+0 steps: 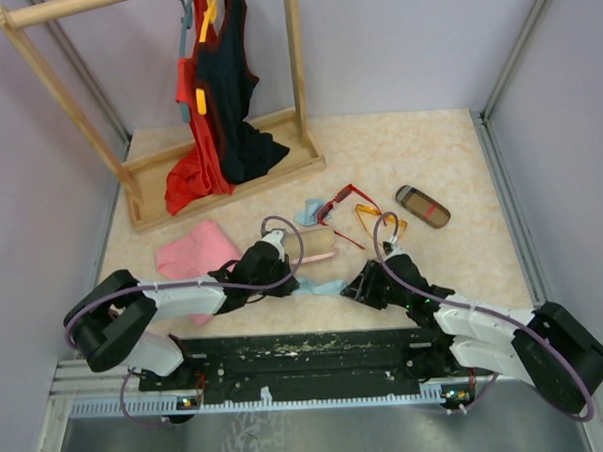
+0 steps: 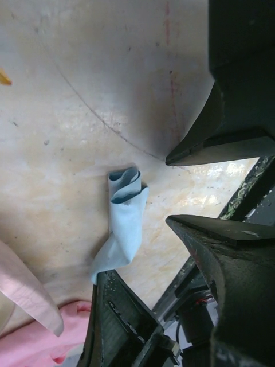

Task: Organize the sunglasses
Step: Fold the glasses cleaning cloth at the center of the board.

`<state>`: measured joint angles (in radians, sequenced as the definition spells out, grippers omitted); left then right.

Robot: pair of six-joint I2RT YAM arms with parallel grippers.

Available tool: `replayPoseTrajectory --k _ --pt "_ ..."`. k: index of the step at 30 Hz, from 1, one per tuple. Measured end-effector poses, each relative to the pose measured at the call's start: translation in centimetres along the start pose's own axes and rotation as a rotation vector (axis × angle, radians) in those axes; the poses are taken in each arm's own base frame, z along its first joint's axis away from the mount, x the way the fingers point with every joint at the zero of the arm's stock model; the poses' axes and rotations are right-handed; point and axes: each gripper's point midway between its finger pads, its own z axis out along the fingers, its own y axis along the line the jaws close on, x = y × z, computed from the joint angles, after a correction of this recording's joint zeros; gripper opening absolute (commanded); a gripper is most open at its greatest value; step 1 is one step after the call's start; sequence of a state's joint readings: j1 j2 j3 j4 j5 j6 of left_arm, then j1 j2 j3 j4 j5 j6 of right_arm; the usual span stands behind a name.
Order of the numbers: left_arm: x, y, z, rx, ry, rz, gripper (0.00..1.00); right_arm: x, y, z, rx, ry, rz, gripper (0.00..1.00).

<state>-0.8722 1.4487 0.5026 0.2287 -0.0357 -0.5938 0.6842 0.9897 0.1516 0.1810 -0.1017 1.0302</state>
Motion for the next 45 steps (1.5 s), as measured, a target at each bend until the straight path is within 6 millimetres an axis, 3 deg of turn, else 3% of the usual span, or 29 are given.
replayPoseTrajectory --k 9,31,40,45 --pt "0.1 -0.1 0.0 0.005 0.004 0.0 0.0 0.1 1.3 1.2 -0.061 0.022 0.021 0.45" --pt "0.1 -0.2 0.0 0.013 0.008 0.007 0.0 -0.7 2.3 2.7 -0.113 -0.015 0.045 0.44" --pt "0.2 -0.3 -0.1 0.018 0.012 0.007 0.0 -0.3 2.0 2.7 -0.113 0.0 0.053 0.31" --pt "0.2 -0.3 -0.1 0.018 0.012 0.007 0.0 -0.1 1.9 2.7 -0.113 0.006 0.055 0.38"
